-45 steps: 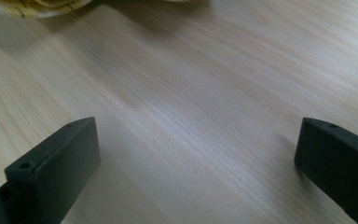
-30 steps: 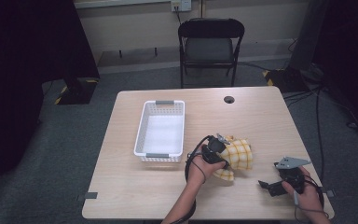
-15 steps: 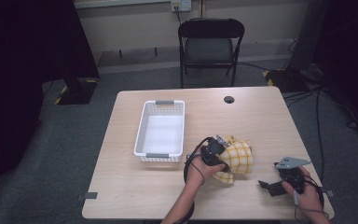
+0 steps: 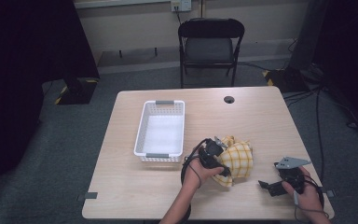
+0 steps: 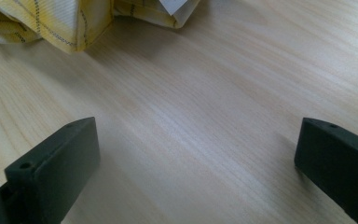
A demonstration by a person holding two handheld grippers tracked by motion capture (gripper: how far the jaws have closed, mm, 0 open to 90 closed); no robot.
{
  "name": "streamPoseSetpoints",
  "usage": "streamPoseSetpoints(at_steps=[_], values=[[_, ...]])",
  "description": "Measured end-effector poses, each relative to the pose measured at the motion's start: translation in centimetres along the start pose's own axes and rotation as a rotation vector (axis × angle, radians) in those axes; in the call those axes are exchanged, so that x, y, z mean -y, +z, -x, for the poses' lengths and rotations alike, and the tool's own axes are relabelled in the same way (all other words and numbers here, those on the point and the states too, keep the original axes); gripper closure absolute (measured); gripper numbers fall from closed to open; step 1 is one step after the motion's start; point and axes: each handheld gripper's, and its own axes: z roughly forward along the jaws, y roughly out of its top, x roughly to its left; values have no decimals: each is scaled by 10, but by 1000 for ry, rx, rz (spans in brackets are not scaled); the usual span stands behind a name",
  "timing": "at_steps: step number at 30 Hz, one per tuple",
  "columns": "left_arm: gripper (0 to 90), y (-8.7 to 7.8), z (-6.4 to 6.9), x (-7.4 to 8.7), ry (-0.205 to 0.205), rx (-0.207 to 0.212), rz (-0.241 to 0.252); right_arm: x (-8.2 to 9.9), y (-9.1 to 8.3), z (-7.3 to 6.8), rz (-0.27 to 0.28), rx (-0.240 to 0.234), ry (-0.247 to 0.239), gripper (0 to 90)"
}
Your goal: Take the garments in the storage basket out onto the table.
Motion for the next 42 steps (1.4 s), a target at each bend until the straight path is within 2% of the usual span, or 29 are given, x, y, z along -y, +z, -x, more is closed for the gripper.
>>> streamPoseSetpoints(at_steps=[8,31,42], values=[[71,-2,1,6,18,41,28,0,0,0,0,0,0,0],[66,-18,12,22,101,57,76,0,0,0,0,0,0,0],[66,-29,12,26,100,69,119,0,0,0,0,0,0,0]])
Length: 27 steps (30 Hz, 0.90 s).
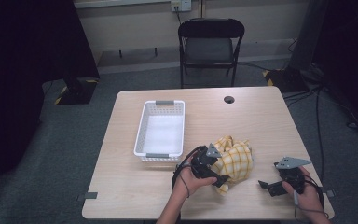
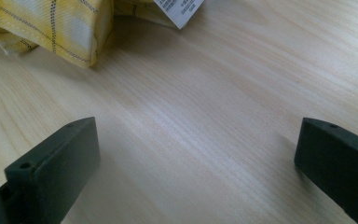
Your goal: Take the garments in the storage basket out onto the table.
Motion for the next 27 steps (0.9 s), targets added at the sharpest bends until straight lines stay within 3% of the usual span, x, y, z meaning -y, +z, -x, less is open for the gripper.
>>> streamPoseSetpoints(at_steps=[11,19,27], values=[[61,-12,2,1,-2,13,10,0,0,0,0,0,0,0],[44,-26,-1,5,-29,17,42,0,0,0,0,0,0,0],[26,-30,-3,13,-39,14,32,0,0,0,0,0,0,0]])
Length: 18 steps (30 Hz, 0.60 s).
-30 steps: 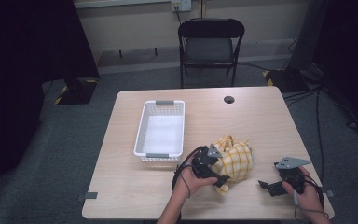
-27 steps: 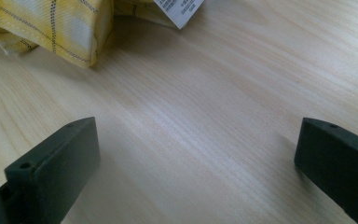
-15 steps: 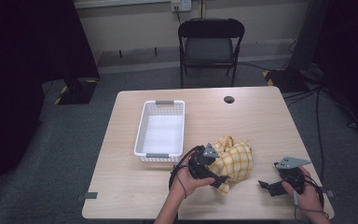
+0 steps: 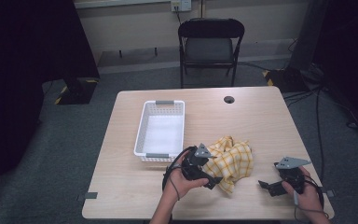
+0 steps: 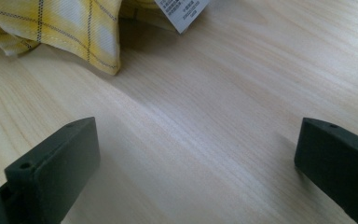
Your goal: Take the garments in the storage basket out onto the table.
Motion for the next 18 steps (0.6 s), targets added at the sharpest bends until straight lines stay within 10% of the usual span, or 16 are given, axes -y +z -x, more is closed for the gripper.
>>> streamPoseSetpoints(at_steps=[18], values=[[26,-19,-7,33,-57,-54,-25,0,0,0,0,0,0,0]])
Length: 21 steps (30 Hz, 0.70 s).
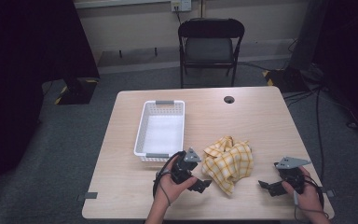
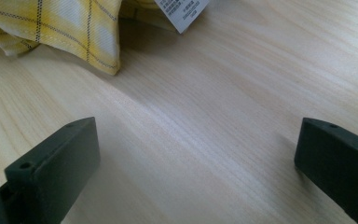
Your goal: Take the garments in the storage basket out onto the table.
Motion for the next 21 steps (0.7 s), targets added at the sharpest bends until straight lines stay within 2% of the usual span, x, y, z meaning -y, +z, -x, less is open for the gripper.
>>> streamPoseSetpoints(at_steps=[4,21], values=[[26,-7,-1,8,-8,-9,3,0,0,0,0,0,0,0],[26,-16,-4,19,-24,-25,5,0,0,0,0,0,0,0]])
